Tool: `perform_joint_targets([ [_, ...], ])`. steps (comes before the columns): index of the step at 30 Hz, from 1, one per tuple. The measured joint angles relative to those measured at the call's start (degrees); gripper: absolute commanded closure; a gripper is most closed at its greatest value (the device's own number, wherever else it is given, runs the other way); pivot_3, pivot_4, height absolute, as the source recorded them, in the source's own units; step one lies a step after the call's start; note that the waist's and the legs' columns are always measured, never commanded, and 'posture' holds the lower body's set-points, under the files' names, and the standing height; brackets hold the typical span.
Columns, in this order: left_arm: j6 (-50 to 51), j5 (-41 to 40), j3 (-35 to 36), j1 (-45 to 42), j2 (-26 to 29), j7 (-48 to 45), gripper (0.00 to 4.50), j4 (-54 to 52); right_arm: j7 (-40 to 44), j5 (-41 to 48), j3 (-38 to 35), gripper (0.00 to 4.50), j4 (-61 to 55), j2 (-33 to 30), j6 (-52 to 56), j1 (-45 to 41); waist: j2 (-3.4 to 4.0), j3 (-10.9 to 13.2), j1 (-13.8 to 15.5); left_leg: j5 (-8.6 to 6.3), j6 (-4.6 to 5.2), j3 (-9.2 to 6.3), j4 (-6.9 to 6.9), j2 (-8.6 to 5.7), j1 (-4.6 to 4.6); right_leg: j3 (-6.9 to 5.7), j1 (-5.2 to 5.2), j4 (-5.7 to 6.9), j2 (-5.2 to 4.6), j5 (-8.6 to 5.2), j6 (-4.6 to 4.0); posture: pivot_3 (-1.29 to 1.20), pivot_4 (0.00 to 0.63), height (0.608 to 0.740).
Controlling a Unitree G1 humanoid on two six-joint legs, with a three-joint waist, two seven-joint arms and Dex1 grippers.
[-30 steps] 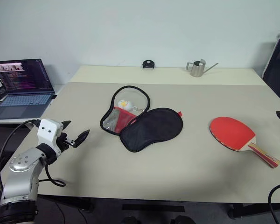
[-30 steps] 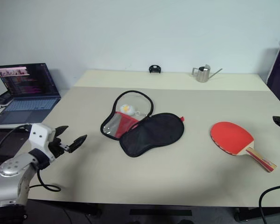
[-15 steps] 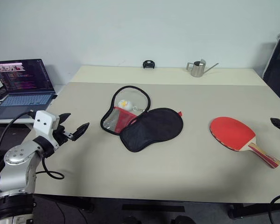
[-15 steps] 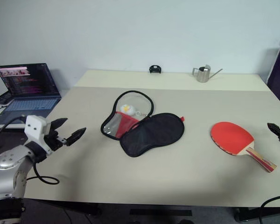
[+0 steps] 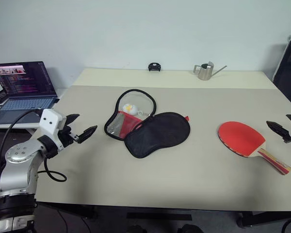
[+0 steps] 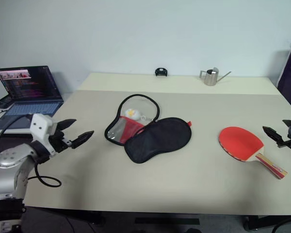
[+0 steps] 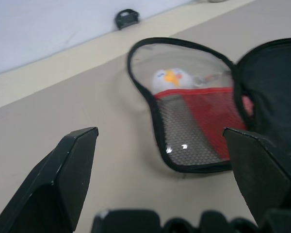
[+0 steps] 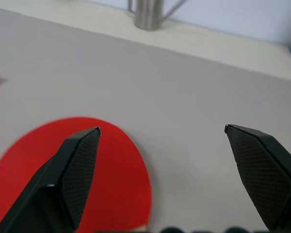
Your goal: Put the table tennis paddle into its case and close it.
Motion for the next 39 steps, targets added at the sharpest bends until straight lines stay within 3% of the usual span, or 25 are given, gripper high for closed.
perform_joint_targets([
  [7, 5.4, -2.7, -3.5, -4.1, 0.4, -7.8, 0.00, -0.4, 1.7, 8.0, 0.6, 0.01, -20.2, 1.2, 14.8, 5.0, 0.00, 0.0, 0.1, 0.00, 0.00, -0.05, 0.01, 0.01, -0.02, -0.02, 0.00, 0.00, 0.01, 0.00, 0.00, 0.00, 0.150, 0.740],
  [17, 9.8, -4.9, -7.6, -8.8, 1.9, -18.9, 0.00, 0.6, -2.8, 15.4, 9.6, 0.01, -41.8, 8.0, 30.4, 7.0, -0.03, 0.0, 0.0, -0.01, 0.02, -0.11, 0.02, 0.00, -0.02, -0.02, -0.02, 0.00, 0.04, 0.00, 0.00, 0.00, 0.150, 0.740],
  [23, 9.7, -4.9, -9.3, -12.0, 1.8, -22.4, 0.00, 2.4, -7.9, 12.1, 17.6, 0.01, -41.1, 13.5, 31.2, 1.4, -0.05, 0.0, 0.0, 0.00, 0.00, -0.11, 0.04, -0.02, -0.09, -0.02, -0.10, 0.00, 0.04, 0.00, 0.00, 0.00, 0.150, 0.740],
  [31, 9.4, -4.8, -11.7, -13.7, 1.3, -25.3, 0.00, 2.7, -19.0, 8.6, 23.3, 0.01, -35.3, 23.0, 42.4, -6.7, -0.05, 0.0, -0.2, 0.11, -0.19, -0.12, 0.04, -0.02, -0.31, 0.01, -0.37, 0.06, 0.07, 0.00, 0.00, 0.00, 0.150, 0.740],
  [39, 8.6, -4.6, -12.4, -13.7, 1.3, -25.5, 0.00, 2.8, -21.2, 6.1, 27.3, 0.01, -30.7, 27.4, 45.8, -8.5, -0.06, 0.0, -0.8, 0.13, -0.21, -0.12, 0.13, -0.03, -0.87, -0.02, -0.87, 0.11, 0.07, 0.00, 0.00, 0.00, 0.150, 0.740],
])
